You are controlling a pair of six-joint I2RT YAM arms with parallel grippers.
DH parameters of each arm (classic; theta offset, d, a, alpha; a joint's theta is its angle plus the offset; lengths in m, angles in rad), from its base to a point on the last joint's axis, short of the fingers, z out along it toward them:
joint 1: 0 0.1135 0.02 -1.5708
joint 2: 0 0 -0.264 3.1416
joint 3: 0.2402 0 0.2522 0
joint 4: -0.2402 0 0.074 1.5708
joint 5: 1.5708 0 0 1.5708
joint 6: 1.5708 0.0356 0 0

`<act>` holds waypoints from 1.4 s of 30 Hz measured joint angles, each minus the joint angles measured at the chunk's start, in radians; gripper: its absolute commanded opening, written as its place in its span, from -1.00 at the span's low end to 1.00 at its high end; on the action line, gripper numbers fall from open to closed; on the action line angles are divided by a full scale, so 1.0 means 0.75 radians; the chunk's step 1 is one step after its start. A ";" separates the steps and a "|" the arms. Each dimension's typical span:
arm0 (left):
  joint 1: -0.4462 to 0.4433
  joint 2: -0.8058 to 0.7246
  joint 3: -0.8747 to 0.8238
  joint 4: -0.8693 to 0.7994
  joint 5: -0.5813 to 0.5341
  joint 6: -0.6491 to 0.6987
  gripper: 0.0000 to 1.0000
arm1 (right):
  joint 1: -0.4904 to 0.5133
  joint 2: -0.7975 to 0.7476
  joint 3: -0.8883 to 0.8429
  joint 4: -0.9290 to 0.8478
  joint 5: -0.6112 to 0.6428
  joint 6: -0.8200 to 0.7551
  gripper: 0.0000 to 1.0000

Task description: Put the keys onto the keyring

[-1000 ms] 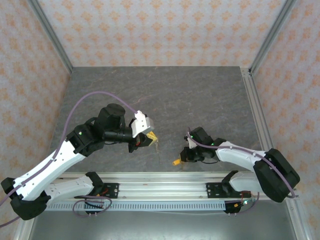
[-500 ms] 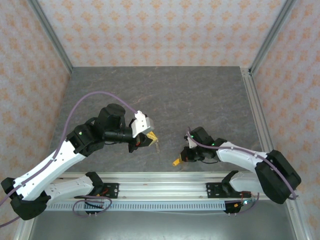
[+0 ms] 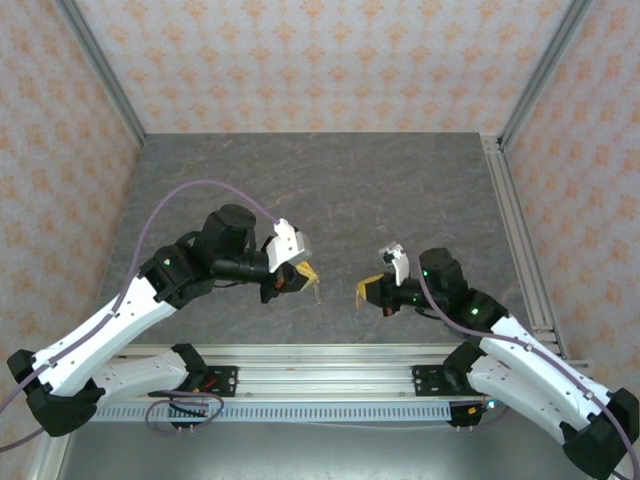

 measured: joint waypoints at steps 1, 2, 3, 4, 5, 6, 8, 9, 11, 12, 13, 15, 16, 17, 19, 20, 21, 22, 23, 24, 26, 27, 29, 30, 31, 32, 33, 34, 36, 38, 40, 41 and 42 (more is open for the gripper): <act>0.001 0.000 0.011 -0.001 0.005 0.000 -1.00 | 0.001 0.004 0.019 0.017 -0.020 -0.013 -1.00; 0.001 0.000 0.022 -0.001 0.009 0.000 -1.00 | 0.001 0.006 0.032 0.030 -0.034 -0.020 -1.00; 0.001 0.000 0.036 -0.002 0.013 0.001 -1.00 | 0.001 0.006 0.048 0.050 -0.055 -0.030 -1.00; 0.001 0.000 0.048 -0.002 0.021 0.001 -1.00 | 0.001 0.007 0.067 0.069 -0.078 -0.039 -1.00; 0.001 0.000 0.058 -0.003 0.031 0.002 -1.00 | 0.001 0.010 0.084 0.080 -0.097 -0.044 -1.00; 0.005 0.000 0.069 -0.003 0.042 0.002 -1.00 | 0.001 0.017 0.111 0.090 -0.122 -0.052 -1.00; 0.010 0.000 0.083 -0.004 0.057 0.005 -1.00 | 0.001 0.038 0.165 0.102 -0.169 -0.064 -1.00; 0.017 0.000 0.087 -0.004 0.068 0.006 -1.00 | 0.001 0.049 0.198 0.109 -0.197 -0.071 -1.00; 0.031 0.000 0.089 -0.004 0.086 0.006 -1.00 | 0.001 0.061 0.253 0.110 -0.241 -0.081 -1.00; 0.041 0.000 0.089 -0.004 0.100 0.006 -1.00 | 0.001 0.064 0.280 0.111 -0.264 -0.084 -1.00; 0.050 0.001 0.089 -0.004 0.112 0.007 -1.00 | 0.001 0.065 0.303 0.113 -0.282 -0.087 -1.00; 0.066 0.002 0.089 -0.004 0.135 0.009 -1.00 | 0.001 0.070 0.342 0.118 -0.319 -0.088 -1.00; 0.075 0.002 0.089 -0.004 0.150 0.011 -1.00 | 0.001 0.074 0.358 0.125 -0.341 -0.087 -1.00; 0.080 0.002 0.089 -0.004 0.161 0.014 -1.00 | 0.001 0.084 0.371 0.129 -0.362 -0.087 -1.00; 0.094 0.002 0.089 -0.004 0.189 0.016 -1.00 | 0.001 0.107 0.392 0.139 -0.408 -0.086 -1.00; 0.097 0.002 0.089 -0.004 0.202 0.016 -1.00 | 0.001 0.120 0.396 0.142 -0.424 -0.087 -1.00; 0.103 0.002 0.089 -0.003 0.217 0.016 -1.00 | 0.001 0.134 0.397 0.147 -0.442 -0.086 -1.00; 0.106 0.002 0.089 -0.003 0.232 0.016 -1.00 | 0.001 0.148 0.397 0.153 -0.457 -0.081 -1.00; 0.108 0.002 0.089 -0.003 0.247 0.016 -1.00 | 0.001 0.158 0.397 0.160 -0.469 -0.079 -1.00; 0.112 0.002 0.089 -0.003 0.260 0.016 -1.00 | 0.001 0.170 0.397 0.174 -0.483 -0.074 -1.00; 0.115 0.002 0.089 -0.001 0.288 0.016 -1.00 | 0.001 0.190 0.397 0.193 -0.504 -0.069 -1.00; 0.121 0.002 0.089 0.002 0.300 0.015 -1.00 | 0.001 0.198 0.397 0.202 -0.511 -0.066 -1.00; 0.124 0.002 0.089 0.005 0.322 0.015 -1.00 | 0.001 0.210 0.397 0.219 -0.524 -0.061 -1.00; 0.128 0.003 0.089 0.006 0.329 0.015 -1.00 | 0.001 0.216 0.397 0.233 -0.533 -0.054 -1.00; 0.130 0.003 0.089 0.006 0.336 0.015 -1.00 | 0.001 0.223 0.397 0.252 -0.542 -0.045 -1.00; 0.130 0.004 0.089 0.006 0.342 0.015 -1.00 | 0.002 0.228 0.397 0.270 -0.548 -0.035 -1.00; 0.130 0.007 0.089 0.007 0.349 0.015 -1.00 | 0.002 0.233 0.397 0.290 -0.552 -0.024 -1.00; 0.132 0.009 0.089 0.007 0.354 0.015 -1.00 | 0.002 0.236 0.396 0.304 -0.554 -0.014 -1.00; 0.132 0.014 0.088 0.007 0.357 0.015 -1.00 | 0.002 0.239 0.396 0.330 -0.564 0.001 -1.00; 0.132 0.017 0.087 0.009 0.357 0.014 -1.00 | 0.003 0.241 0.396 0.354 -0.574 0.015 -1.00; 0.132 0.017 0.086 0.013 0.358 0.014 -1.00 | 0.007 0.243 0.396 0.373 -0.578 0.027 -1.00; 0.133 0.017 0.086 0.016 0.361 0.013 -1.00 | 0.009 0.244 0.396 0.379 -0.581 0.032 -1.00; 0.137 0.017 0.086 0.019 0.362 0.010 -1.00 | 0.011 0.245 0.396 0.381 -0.582 0.036 -1.00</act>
